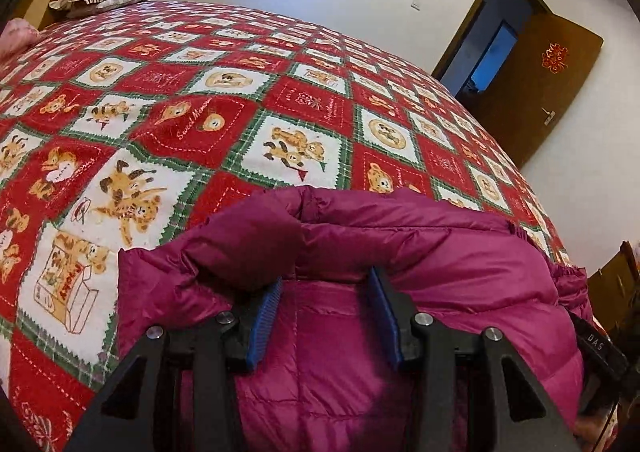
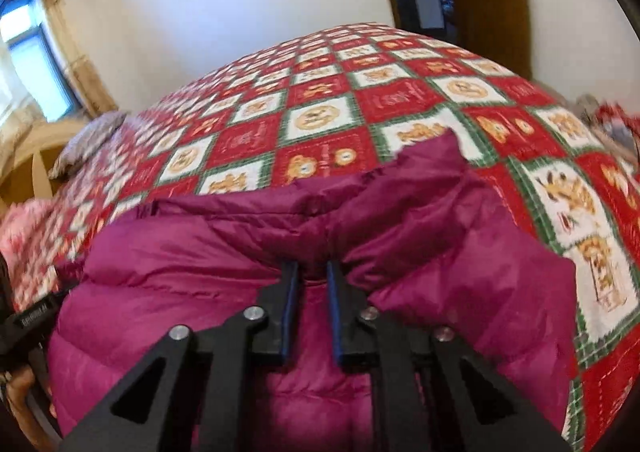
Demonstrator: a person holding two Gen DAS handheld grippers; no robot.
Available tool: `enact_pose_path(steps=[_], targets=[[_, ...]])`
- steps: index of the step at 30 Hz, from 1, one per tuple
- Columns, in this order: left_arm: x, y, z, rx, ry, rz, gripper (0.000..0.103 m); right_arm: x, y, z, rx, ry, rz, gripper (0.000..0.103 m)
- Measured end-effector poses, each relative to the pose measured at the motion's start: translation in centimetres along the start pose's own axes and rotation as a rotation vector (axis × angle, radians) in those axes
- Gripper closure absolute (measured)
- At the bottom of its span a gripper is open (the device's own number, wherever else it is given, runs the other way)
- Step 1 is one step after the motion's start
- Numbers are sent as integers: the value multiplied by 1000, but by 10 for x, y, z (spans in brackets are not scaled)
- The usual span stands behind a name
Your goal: Fold large clothes
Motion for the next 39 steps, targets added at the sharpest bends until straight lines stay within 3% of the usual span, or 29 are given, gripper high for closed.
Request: enact_pose_path(steps=[2, 7, 10, 14, 16, 19, 23, 24, 28, 31, 34, 39], targets=[[0, 0, 0, -5, -1, 3, 56, 1, -6, -1, 2, -6, 37, 101], [-1, -3, -1, -24, 15, 28, 57, -3, -1, -1, 28, 31, 9, 101], [-1, -6, -16, -51, 28, 83, 56, -3, -2, -24, 48, 20, -24, 100], [13, -6, -65, -148, -67, 145, 55, 14, -4, -71, 140, -55, -97, 98], [26, 2, -85, -116, -72, 117, 50, 23, -11, -68, 184, -42, -96, 93], [45, 10, -102, -65, -64, 76, 50, 34, -25, -44, 182, 10, -82, 94], [69, 18, -121, -73, -77, 67, 50, 27, -23, -45, 198, 42, -67, 95], [75, 22, -124, -78, -75, 61, 50, 27, -21, -53, 207, 32, -60, 90], [92, 44, -136, -55, -127, -52, 48, 45, 18, -99, 81, -67, -71, 89], [100, 56, -135, 23, -143, -179, 46, 70, 57, -108, -25, -71, -105, 89], [110, 57, -129, 69, -150, -235, 44, 90, 94, -98, -103, -52, -158, 89], [131, 51, -117, 57, -126, -260, 42, 113, 110, -46, -71, 46, -176, 90]])
Point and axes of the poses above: each gripper's, at about its wrist camera, not at the fingertips, and z roughly the way its jaws point, y to its left, x to its underside, the point moved 1 cm from there along z, roughly the way its jaws point, and after that the axes turned 8 degrees about y, right-handed, at the moved point
